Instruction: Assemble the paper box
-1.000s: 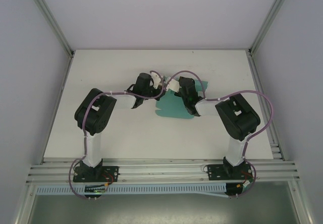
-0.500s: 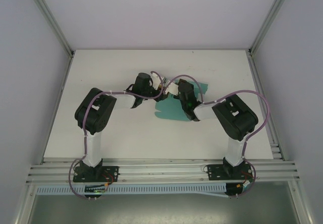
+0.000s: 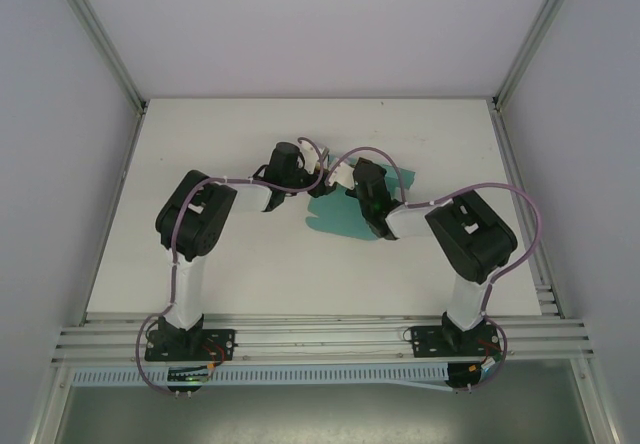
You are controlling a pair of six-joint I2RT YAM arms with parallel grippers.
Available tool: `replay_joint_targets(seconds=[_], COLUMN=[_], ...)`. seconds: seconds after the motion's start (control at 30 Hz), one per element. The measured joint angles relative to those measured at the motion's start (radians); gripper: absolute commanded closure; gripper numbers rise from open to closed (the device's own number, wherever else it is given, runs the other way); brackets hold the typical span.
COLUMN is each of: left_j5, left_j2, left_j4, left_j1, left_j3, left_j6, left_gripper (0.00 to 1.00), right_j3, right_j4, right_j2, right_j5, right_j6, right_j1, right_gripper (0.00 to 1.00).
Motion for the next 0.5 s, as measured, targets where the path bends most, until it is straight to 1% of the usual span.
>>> replay_joint_targets(seconds=[0.07,0.2,0.23,0.27,0.3,0.33,0.37,0.47,0.5], left_j5=[-0.002,-0.016,-0.022,-0.031,-0.042,-0.054,-0.064,-0.082,-0.082], left_j2=[0.000,0.000,0.000,0.000,0.000,0.000,0.000,-0.002,-0.003], left_j4=[0.007,0.021,0.024,0.026,0.027,0.028,0.029,0.033,0.034], left_j1=[0.000,-0.002,-0.003,-0.005,-0.008,-0.011,-0.014,-0.019,-0.019], left_j3=[0.000,-0.005,-0.006,-0.006,-0.006,-0.006,-0.006,-0.006,-0.009], left_j6=[-0.012,-0.043,-0.049,-0.051,-0.055,-0.055,-0.056,-0.060,-0.059], left_gripper=[0.61,0.75,0.83,0.88,0.91,0.97,1.00,0.99,0.95], right_j3=[0.009,0.027,0.032,0.040,0.048,0.057,0.064,0.085,0.088], right_j4=[-0.023,-0.059,-0.070,-0.083,-0.099,-0.116,-0.129,-0.171,-0.177], right_j2=[-0.002,-0.003,-0.003,-0.003,-0.003,-0.003,-0.003,-0.003,-0.004], right_j5=[0.000,0.003,0.004,0.005,0.006,0.008,0.009,0.011,0.012], right_j6=[0.014,0.042,0.047,0.054,0.062,0.066,0.070,0.089,0.093], right_j1=[-0.002,-0.003,-0.003,-0.003,-0.003,-0.005,-0.005,-0.007,-0.007], right_gripper=[1.00,1.00,1.00,1.00,1.00,1.00,1.00,1.00,1.00])
